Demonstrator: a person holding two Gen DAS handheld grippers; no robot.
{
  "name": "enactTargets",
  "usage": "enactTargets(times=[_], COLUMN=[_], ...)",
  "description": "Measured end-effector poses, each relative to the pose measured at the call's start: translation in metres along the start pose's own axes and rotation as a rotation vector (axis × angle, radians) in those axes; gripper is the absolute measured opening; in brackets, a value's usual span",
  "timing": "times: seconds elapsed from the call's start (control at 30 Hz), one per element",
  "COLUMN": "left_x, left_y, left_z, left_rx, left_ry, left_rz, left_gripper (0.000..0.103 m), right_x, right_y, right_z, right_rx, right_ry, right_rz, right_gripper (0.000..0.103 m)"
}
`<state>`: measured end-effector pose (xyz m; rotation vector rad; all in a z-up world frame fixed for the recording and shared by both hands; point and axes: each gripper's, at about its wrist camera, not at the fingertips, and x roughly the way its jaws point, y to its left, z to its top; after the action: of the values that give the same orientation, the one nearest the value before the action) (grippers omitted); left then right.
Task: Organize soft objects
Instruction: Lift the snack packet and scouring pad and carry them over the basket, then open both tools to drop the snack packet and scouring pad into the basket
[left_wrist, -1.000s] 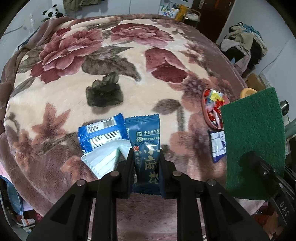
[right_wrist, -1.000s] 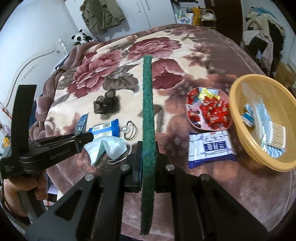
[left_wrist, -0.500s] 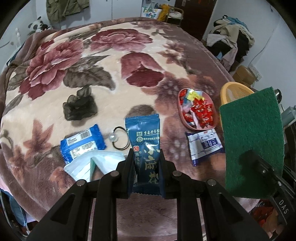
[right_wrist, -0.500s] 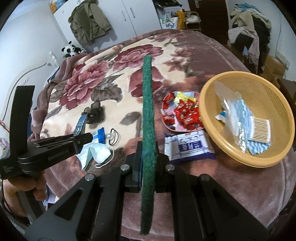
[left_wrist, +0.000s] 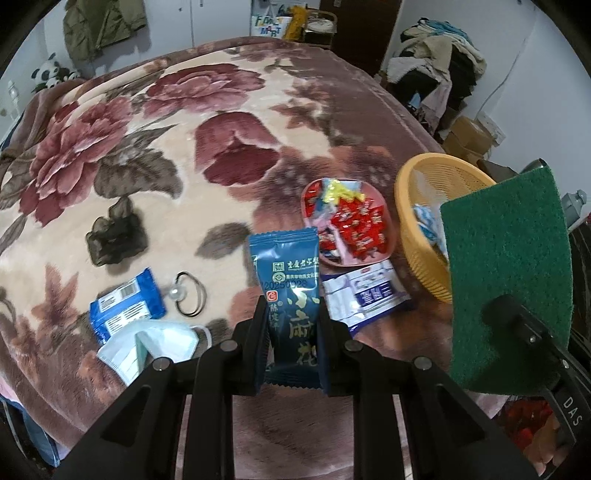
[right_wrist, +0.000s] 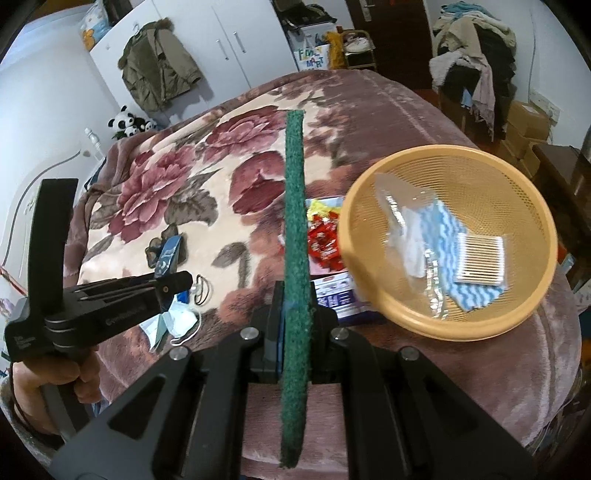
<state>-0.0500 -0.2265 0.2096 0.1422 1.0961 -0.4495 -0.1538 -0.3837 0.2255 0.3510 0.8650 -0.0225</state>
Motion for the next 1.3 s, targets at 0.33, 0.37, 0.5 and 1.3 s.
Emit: enactTargets(times=[0.33, 0.37, 0.5, 1.3], left_x=[0.008, 0.008, 0.012, 0.089], left_y=[-0.049, -0.054, -0.078, -0.205], left_z=[0.020, 0.022, 0.031, 0.079], left_rx=[0.047, 0.052, 0.079, 0.161], left_ry=[0.015, 0.015, 0.020, 0.099], left_rz=[-0.059, -0.064, -0.096, -0.248], left_gripper=[0.021, 0.021, 0.021, 0.090], right_x=[-0.018, -0.021, -0.030, 0.014], right_y=[-0.046, -0.054, -0.073, -0.177], right_z=[0.012, 0.014, 0.021, 0.048], right_rx=[0.059, 0.069, 0.098, 0.264], right_ry=[-0.038, -0.045, -0.066, 0.053], right_rz=[-0.045, -0.052, -0.072, -0.142], right_gripper=[0.008, 0.008, 0.008, 0.022])
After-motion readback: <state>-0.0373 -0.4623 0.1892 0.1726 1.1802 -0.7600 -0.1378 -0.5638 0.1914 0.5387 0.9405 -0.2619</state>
